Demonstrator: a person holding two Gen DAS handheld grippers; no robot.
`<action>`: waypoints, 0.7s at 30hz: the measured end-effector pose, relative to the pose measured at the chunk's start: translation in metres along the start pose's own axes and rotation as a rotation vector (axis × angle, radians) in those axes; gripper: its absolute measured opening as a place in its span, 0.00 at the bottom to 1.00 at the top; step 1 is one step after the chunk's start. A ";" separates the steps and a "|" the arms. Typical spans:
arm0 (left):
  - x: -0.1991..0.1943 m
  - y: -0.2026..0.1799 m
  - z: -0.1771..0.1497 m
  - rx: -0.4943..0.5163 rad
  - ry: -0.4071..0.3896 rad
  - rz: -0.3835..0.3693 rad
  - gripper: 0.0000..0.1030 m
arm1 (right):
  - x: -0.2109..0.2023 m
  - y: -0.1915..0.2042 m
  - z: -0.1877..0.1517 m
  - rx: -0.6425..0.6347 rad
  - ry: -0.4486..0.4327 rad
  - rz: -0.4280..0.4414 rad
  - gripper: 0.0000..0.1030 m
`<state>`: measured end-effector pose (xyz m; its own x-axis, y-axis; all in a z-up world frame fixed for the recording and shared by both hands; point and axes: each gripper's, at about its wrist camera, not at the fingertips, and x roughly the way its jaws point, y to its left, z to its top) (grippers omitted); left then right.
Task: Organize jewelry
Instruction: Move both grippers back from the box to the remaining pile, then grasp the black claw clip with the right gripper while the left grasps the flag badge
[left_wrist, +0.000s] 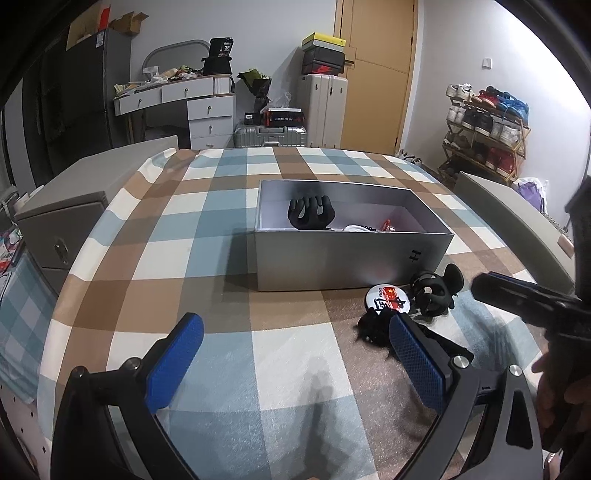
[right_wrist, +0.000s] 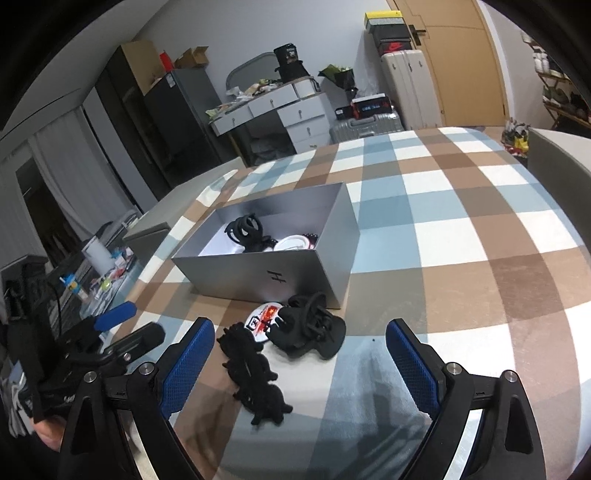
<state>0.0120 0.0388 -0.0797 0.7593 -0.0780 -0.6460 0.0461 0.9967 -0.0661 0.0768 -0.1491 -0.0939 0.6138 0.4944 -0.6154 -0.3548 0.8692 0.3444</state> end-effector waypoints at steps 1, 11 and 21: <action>-0.001 0.001 -0.001 -0.001 -0.002 0.002 0.96 | 0.003 0.000 0.001 0.001 0.004 0.000 0.92; -0.004 0.010 -0.011 -0.021 -0.004 0.035 0.96 | 0.029 0.004 0.010 -0.009 0.060 -0.017 0.91; -0.003 0.011 -0.013 -0.017 0.011 0.039 0.96 | 0.041 0.014 0.005 -0.068 0.106 -0.062 0.60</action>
<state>0.0019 0.0501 -0.0880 0.7534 -0.0392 -0.6564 0.0057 0.9986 -0.0531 0.1005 -0.1168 -0.1108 0.5593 0.4332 -0.7068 -0.3676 0.8938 0.2570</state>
